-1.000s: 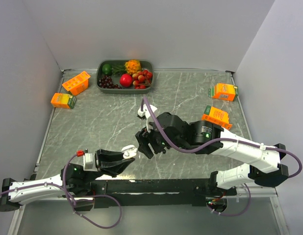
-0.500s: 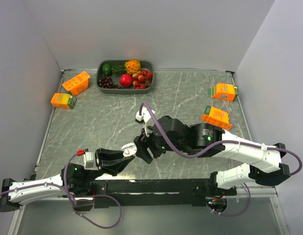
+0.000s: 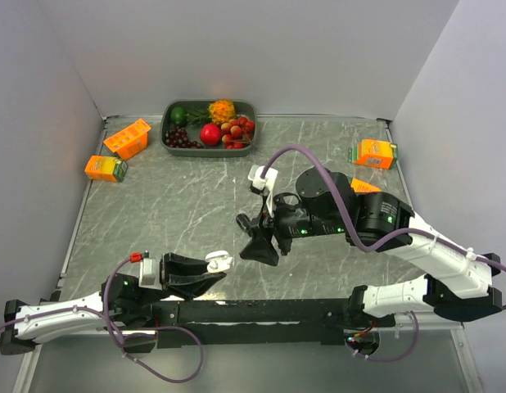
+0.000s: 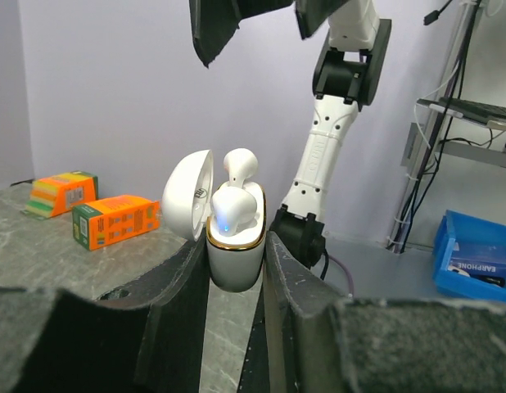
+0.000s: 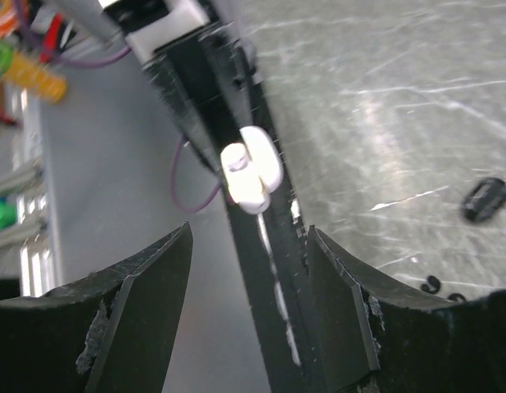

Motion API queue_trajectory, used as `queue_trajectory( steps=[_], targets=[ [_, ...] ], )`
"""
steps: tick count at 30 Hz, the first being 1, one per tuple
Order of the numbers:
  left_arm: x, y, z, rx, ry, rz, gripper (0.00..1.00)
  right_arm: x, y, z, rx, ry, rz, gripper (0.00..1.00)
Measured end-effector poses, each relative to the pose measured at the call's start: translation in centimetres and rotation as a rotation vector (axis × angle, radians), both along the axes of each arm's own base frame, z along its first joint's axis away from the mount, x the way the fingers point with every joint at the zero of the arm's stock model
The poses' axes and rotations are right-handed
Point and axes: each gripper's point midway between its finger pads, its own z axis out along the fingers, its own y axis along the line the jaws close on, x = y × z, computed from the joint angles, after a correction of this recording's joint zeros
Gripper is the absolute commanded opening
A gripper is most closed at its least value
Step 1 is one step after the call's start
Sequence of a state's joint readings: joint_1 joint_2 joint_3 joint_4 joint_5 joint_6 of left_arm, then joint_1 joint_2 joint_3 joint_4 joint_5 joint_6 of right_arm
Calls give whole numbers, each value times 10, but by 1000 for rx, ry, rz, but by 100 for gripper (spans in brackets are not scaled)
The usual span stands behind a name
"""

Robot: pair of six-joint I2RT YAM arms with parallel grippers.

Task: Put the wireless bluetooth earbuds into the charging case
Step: Place the earbud in the charging case.

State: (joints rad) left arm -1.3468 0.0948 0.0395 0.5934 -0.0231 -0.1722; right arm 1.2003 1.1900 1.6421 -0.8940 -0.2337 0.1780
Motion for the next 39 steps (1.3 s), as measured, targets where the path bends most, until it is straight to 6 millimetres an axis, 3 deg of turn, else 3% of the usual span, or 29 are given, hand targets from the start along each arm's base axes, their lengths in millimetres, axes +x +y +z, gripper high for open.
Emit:
queue_trajectory(
  steps=[7,12,24,39],
  targets=[
    [-8,-4,-3,15,4,-52,1,-22,5,-24,-38,75,126,78],
    [-9,-7,-7,31,5,-60,1,-25,9,-34,-41,114,144,82],
    [-9,-8,-8,36,7,-59,1,-22,22,-39,-4,180,115,75],
    [-6,-7,-7,33,15,-43,1,-20,30,-51,-33,220,95,74]
  ],
)
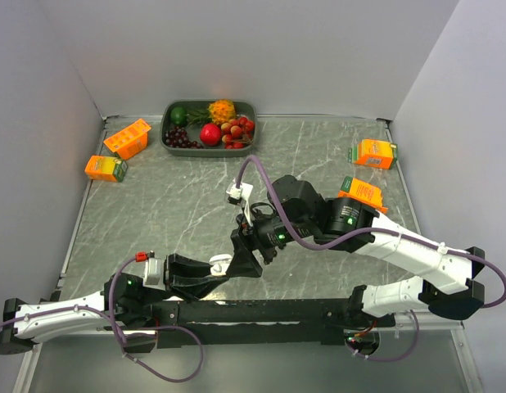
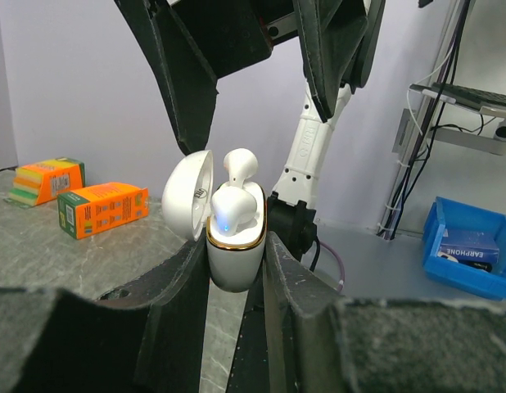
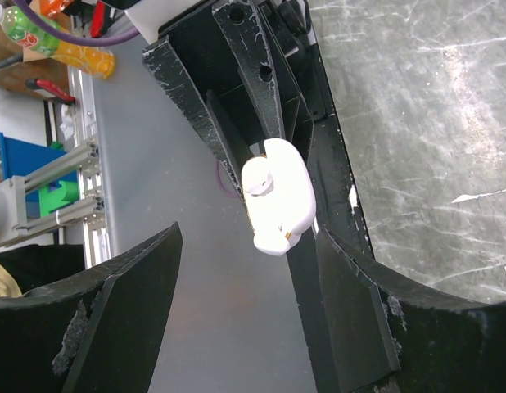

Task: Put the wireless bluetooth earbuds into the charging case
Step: Place the earbud in the charging case.

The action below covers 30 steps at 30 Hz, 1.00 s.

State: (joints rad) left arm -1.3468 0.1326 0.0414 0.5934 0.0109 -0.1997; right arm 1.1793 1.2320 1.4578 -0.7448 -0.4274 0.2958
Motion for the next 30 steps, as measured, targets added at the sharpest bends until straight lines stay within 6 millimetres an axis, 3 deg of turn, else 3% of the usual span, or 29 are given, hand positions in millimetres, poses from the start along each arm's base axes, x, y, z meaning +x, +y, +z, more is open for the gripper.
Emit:
queue_trajectory(
  steps=[30],
  targets=[
    [11,2,0,-5,26,56,1,-6,1,-2,-11,6,-8,74]
  ],
)
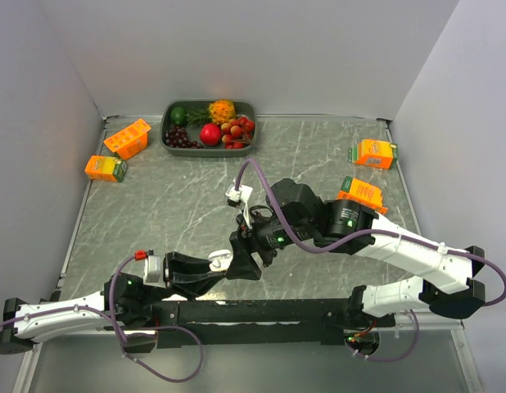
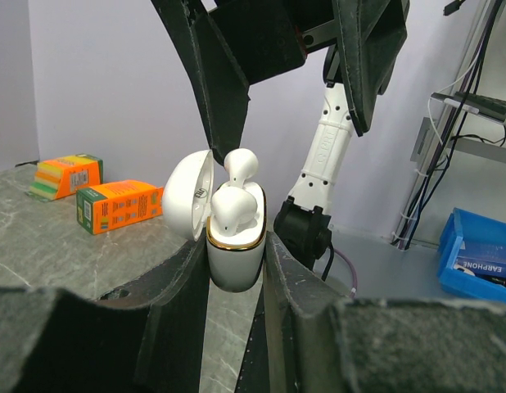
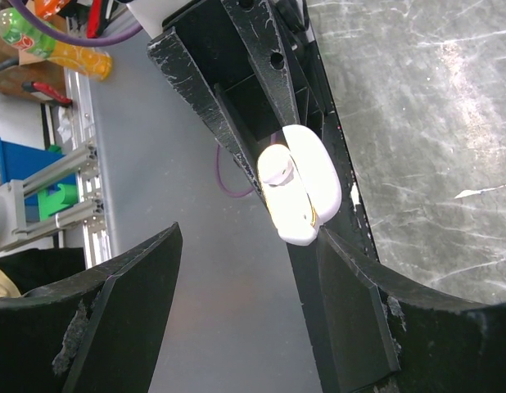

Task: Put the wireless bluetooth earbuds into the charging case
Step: Place the earbud in the charging case.

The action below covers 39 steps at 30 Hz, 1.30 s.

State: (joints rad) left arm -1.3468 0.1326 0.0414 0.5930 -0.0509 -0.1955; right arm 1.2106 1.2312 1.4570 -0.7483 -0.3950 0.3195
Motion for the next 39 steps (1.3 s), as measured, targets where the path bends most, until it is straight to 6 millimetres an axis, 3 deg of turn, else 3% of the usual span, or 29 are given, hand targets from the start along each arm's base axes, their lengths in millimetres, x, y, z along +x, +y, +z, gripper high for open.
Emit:
queue_trajectory(
  steps=[18,29,39],
  targets=[
    [8,1,-2,6,24,38,1,2,0,-2,-11,-17,-26,74],
    [18,3,-5,15,53,90,1,-11,1,0,-6,5,7,74],
    [18,3,-6,19,55,92,1,-10,3,7,1,-3,2,76]
  ],
)
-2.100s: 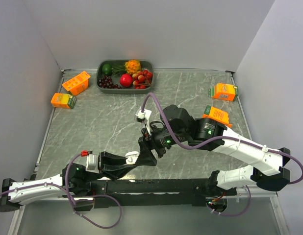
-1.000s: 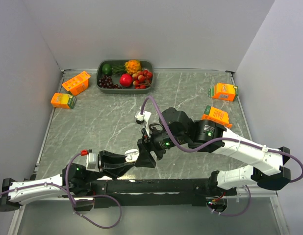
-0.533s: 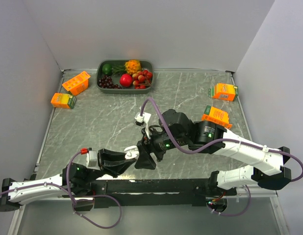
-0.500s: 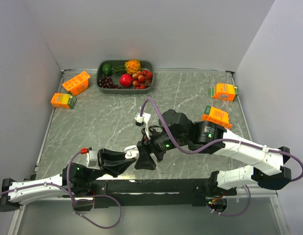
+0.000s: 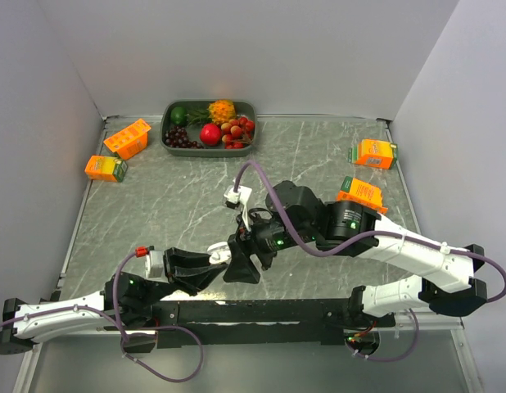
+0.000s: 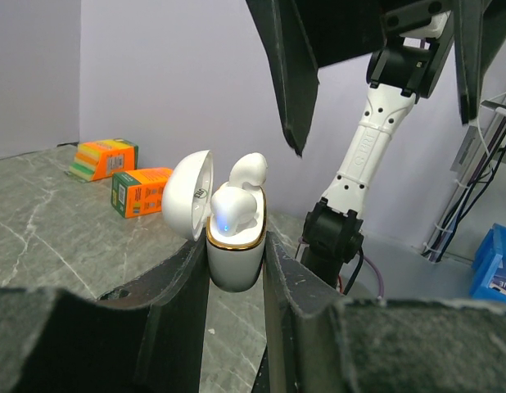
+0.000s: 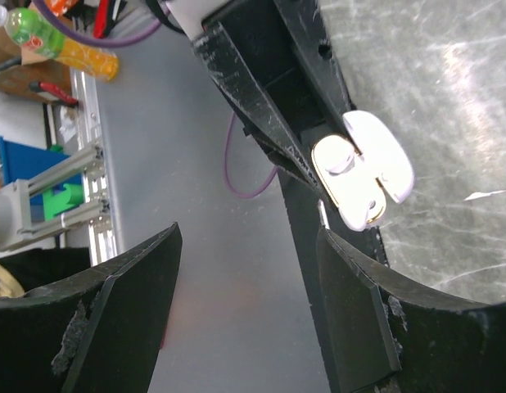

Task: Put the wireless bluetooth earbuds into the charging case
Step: Place the earbud in the charging case.

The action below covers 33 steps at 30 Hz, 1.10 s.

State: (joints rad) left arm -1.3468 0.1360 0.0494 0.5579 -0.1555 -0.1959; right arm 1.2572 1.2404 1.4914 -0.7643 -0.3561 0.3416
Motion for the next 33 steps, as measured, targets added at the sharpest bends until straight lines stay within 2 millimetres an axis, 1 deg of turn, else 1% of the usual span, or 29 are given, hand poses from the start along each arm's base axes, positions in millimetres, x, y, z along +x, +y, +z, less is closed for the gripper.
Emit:
queue_trajectory(
  steps=[4,6,9,13,19,33],
  targets=[
    [0,0,0,2,1,0,1,7,-3,11,19,-30,-28,76],
    [0,0,-1,3,1,0,1,10,-5,11,16,-35,-39,76],
    [0,0,-1,3,1,0,1,14,-6,8,8,-33,-51,76],
    [0,0,0,2,0,0,1,14,-6,-1,-15,-25,-51,76],
    [0,0,0,2,0,-1,1,16,-2,-10,-40,-17,-51,76],
    [0,0,-2,9,2,0,1,16,1,-15,-54,-11,-49,75]
  ],
)
